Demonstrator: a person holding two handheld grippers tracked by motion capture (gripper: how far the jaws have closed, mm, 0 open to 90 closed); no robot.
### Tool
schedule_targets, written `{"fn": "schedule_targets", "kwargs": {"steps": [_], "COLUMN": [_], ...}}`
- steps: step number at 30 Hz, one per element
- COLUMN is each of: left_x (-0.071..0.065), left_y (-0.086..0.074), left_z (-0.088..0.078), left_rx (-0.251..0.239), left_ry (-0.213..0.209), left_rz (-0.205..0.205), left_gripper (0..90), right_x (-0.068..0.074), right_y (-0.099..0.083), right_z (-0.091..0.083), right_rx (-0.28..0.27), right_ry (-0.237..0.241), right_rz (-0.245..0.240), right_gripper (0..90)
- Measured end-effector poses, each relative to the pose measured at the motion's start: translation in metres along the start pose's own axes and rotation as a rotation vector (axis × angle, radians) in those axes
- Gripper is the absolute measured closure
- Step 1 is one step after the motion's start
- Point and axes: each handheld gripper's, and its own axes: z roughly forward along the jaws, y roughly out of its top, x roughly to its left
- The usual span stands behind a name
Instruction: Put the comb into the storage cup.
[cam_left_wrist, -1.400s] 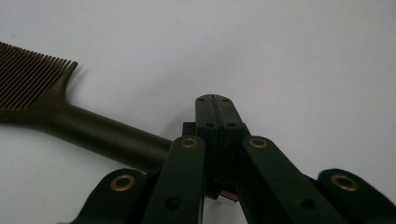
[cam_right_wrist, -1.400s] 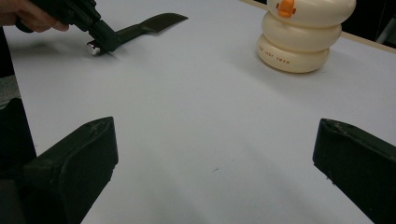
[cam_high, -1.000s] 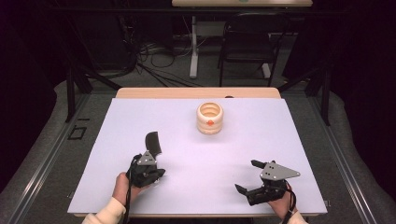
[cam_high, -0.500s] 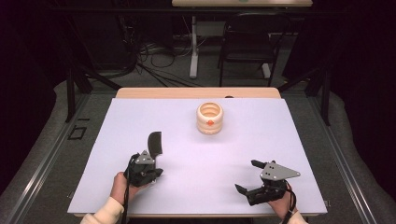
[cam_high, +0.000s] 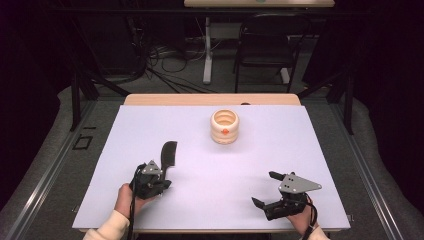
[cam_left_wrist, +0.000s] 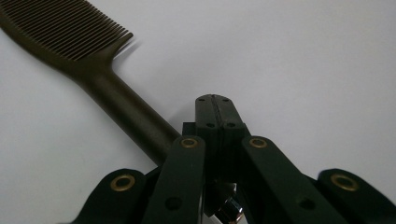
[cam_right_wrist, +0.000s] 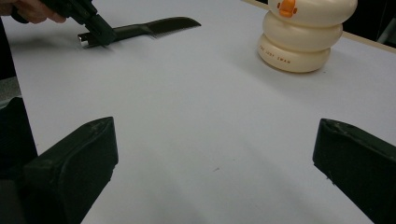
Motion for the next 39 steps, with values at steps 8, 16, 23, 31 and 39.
{"fn": "schedule_targets", "kwargs": {"steps": [8, 16, 23, 31, 39], "left_x": [0.005, 0.011, 0.014, 0.018, 0.02], "left_y": [-0.002, -0.005, -0.005, -0.006, -0.006], "left_z": [-0.003, -0.005, -0.006, -0.009, -0.01], "left_rx": [0.011, 0.019, 0.023, 0.028, 0.036], "left_ry": [0.006, 0.018, 0.028, 0.042, 0.059], "left_rz": [-0.005, -0.013, -0.018, -0.014, -0.008], "left_gripper": [90.0, 90.0, 90.0, 90.0, 90.0], "right_x": [0.0, 0.0, 0.0, 0.0, 0.0], "right_y": [0.0, 0.0, 0.0, 0.0, 0.0], "right_z": [0.0, 0.0, 0.0, 0.0, 0.0], "right_rx": [0.0, 0.002, 0.007, 0.009, 0.01], "right_ry": [0.0, -0.001, 0.001, 0.002, 0.001], "right_rz": [0.0, -0.001, -0.002, -0.002, -0.001], "right_gripper": [0.0, 0.0, 0.0, 0.0, 0.0]}}
